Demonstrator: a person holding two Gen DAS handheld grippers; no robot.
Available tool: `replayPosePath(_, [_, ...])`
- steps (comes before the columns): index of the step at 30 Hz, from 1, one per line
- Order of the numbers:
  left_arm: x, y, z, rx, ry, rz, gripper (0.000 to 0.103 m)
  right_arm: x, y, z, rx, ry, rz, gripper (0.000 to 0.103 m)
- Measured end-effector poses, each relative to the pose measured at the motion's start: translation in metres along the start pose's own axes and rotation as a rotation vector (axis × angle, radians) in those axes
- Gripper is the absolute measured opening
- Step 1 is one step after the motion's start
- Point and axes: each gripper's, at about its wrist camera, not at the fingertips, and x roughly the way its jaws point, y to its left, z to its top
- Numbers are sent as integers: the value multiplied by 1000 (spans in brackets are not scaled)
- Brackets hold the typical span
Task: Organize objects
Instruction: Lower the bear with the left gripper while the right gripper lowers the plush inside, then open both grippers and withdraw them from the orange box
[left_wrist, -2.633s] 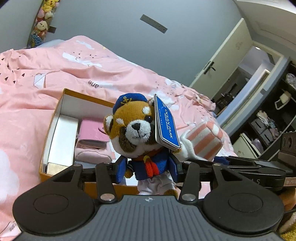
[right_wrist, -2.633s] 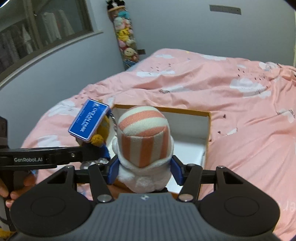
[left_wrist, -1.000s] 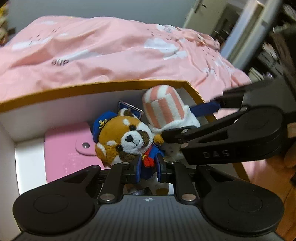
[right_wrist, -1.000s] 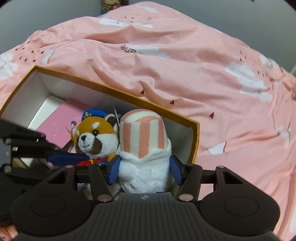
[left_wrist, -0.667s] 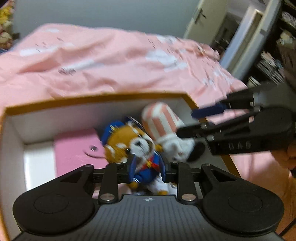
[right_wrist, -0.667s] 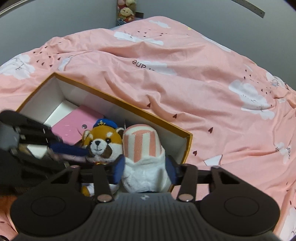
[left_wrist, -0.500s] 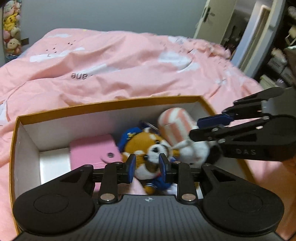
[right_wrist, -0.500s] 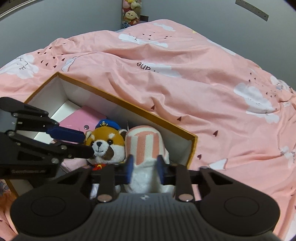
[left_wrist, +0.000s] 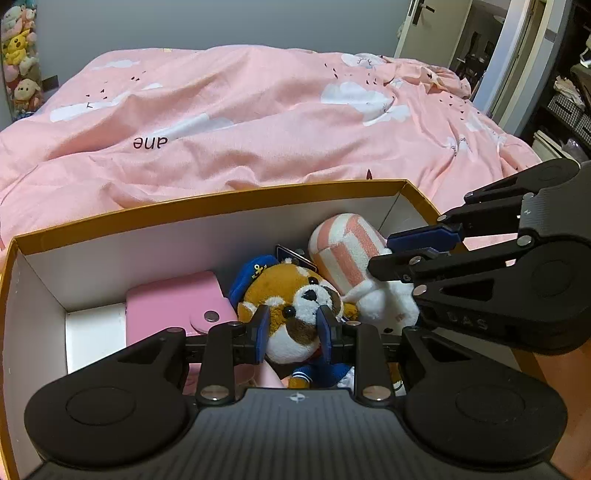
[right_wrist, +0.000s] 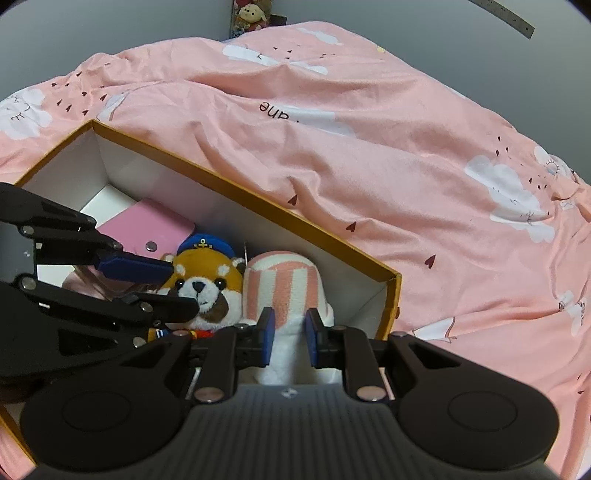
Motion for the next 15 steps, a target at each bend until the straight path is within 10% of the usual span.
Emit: replayPosePath(15, [-123, -28, -37, 9, -216, -31, 32, -120, 29, -59, 135, -216, 98, 45])
